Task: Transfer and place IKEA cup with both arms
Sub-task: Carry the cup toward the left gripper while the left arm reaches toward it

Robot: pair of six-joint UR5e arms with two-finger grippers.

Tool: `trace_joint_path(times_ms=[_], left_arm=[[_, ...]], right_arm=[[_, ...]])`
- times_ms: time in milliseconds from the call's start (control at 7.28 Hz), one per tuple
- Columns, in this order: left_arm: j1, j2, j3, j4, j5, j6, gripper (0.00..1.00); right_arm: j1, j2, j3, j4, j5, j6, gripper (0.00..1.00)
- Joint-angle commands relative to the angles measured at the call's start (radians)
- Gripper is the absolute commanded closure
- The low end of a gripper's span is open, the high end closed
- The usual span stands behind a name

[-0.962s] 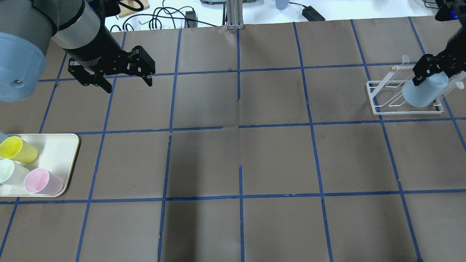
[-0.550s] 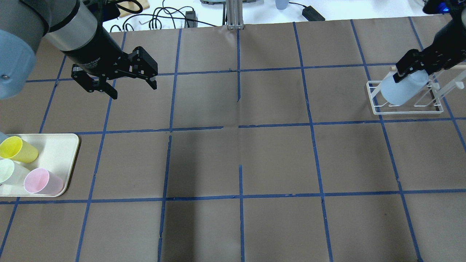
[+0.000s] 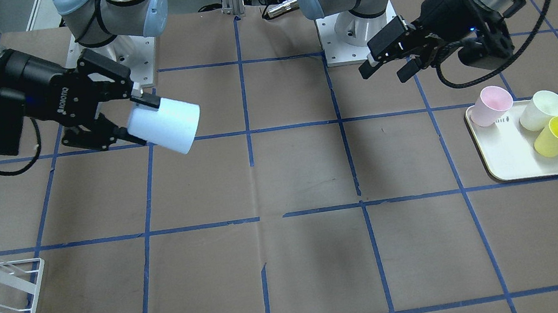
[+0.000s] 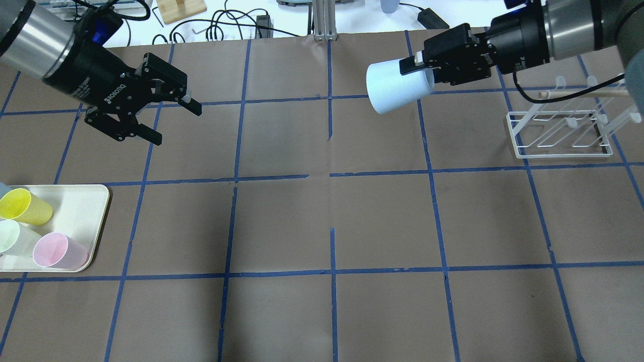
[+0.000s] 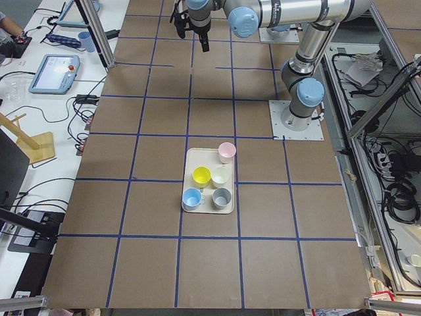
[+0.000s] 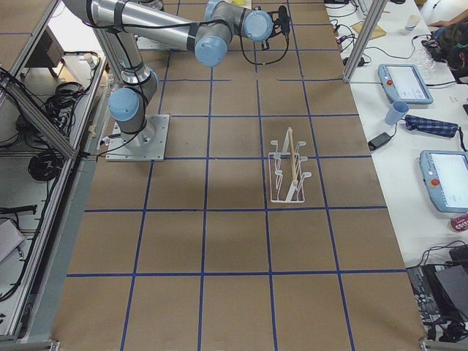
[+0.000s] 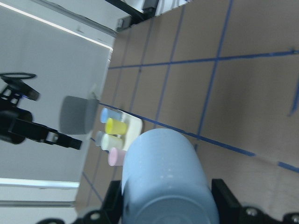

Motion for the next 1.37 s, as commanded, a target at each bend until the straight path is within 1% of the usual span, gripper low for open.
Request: trace_joint_path(times_ms=[0, 137, 275, 412, 687, 824, 962, 1099, 1237], left_arm=[[0.143, -0.006, -0.009, -0.103, -0.098, 0.177, 0.00], [0.193, -0.010, -0.008, -0.146, -0.143, 0.185, 0.00], [0.204, -0.013, -0.008, -0.163, -0.202, 0.183, 0.00], [0.205, -0.015, -0.009, -0.235, -0.334, 0.183, 0.00], [0.196, -0.012, -0.049, -0.252, -0.483, 0.182, 0.00], [0.152, -0.010, -0.064, -0.252, -0.532, 0.174, 0.00], [0.070, -0.018, -0.066, -0.249, -0.539, 0.170, 0.00], [-0.003, -0.024, -0.067, -0.236, -0.592, 0.159, 0.00], [-0.026, -0.030, -0.069, -0.192, -0.634, 0.154, 0.00]], right_arm=[[0.032, -0.002, 0.165, -0.002, 0.375, 0.000, 0.84], [0.046, -0.004, 0.236, -0.003, 0.469, 0.003, 0.84], [0.084, -0.002, 0.247, -0.008, 0.477, 0.025, 0.85], [0.128, -0.002, 0.242, -0.023, 0.477, 0.146, 0.85], [0.133, -0.002, 0.242, -0.106, 0.474, 0.299, 0.85], [0.135, -0.002, 0.244, -0.143, 0.474, 0.328, 0.85], [0.135, -0.002, 0.242, -0.144, 0.476, 0.332, 0.85], [0.135, -0.004, 0.242, -0.144, 0.476, 0.332, 0.85], [0.135, -0.002, 0.242, -0.144, 0.476, 0.332, 0.85]])
